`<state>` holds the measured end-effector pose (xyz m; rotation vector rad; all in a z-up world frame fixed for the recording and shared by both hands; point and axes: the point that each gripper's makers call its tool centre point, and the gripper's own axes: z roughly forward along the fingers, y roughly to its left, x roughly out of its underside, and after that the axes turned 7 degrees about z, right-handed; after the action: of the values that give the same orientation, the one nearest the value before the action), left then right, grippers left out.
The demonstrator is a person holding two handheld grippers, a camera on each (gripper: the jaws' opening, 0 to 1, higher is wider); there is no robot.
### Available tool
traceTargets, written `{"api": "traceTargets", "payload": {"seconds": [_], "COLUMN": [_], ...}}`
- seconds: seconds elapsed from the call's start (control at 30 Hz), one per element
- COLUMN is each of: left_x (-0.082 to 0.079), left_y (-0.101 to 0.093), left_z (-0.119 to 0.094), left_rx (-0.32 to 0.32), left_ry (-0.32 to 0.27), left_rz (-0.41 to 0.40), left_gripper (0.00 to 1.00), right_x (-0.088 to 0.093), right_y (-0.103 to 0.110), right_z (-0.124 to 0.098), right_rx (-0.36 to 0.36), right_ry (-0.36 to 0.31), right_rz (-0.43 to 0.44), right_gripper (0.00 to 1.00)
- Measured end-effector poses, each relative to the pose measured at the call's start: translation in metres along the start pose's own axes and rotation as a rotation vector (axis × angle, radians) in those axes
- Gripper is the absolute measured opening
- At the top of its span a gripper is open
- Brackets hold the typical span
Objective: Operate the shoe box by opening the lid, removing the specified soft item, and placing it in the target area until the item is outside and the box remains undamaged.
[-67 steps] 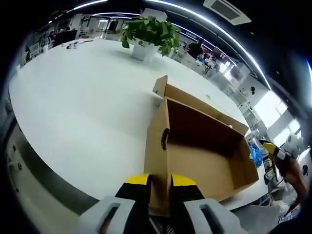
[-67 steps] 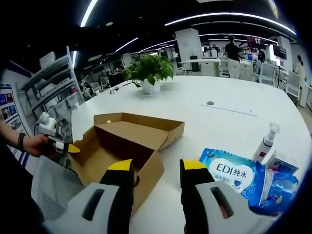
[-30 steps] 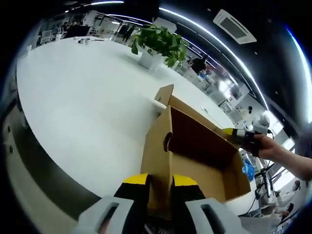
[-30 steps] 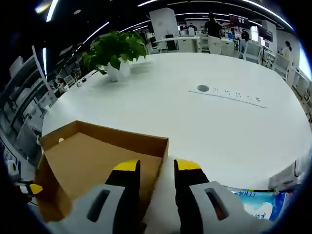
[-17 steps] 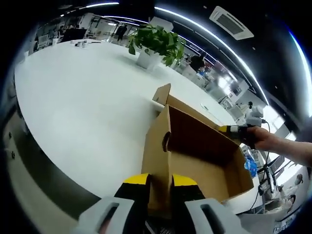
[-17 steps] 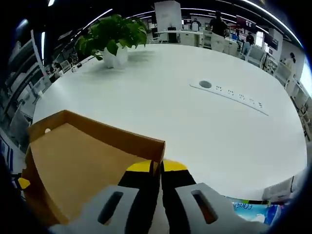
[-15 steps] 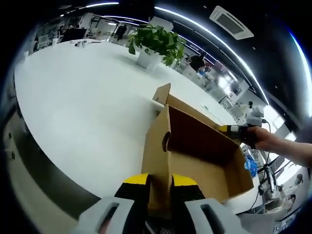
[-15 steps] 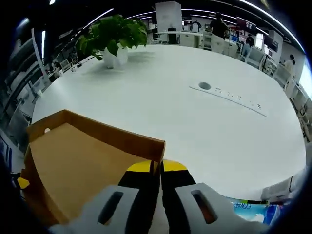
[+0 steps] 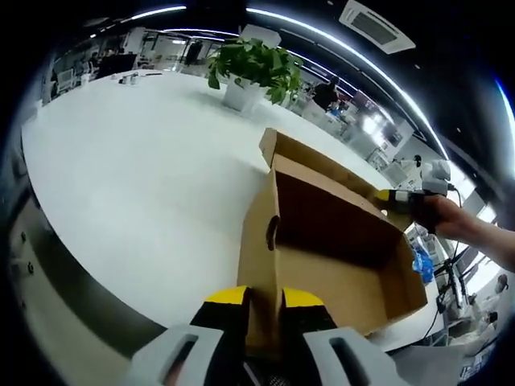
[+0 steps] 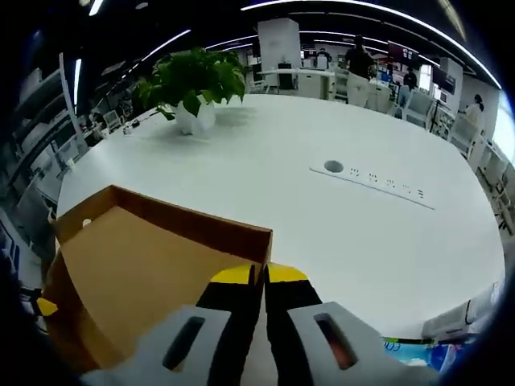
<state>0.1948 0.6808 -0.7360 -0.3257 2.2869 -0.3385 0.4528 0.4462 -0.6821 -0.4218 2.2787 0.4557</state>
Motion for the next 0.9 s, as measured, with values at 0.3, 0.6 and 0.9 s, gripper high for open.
{"api": "traceTargets", "payload": {"seconds": [0.3, 0.6, 0.9], "left_x": [-0.006, -0.013, -0.019], "left_y": [0.000, -0.002, -0.004], "left_z": [0.006, 0.013, 0.021], "left_rx": [-0.015, -0.019, -0.016], "left_ry": [0.013, 0.010, 0.005], "left_rz": [0.011, 0.014, 0.008], "left_gripper": [0.12, 0.12, 0.13], "right_x": [-0.030, -0.059, -0.064], "right_y": [-0.006, -0.001, 0.006], "right_z": [-0.002, -0.027, -0.057], "right_rx": [-0.010, -0.025, -0.025], "right_ry": [-0.084, -0.196, -0.249], "right_rz": [-0.046, -0.104, -0.147], "right_gripper": [0.02, 0.01, 0.00]}}
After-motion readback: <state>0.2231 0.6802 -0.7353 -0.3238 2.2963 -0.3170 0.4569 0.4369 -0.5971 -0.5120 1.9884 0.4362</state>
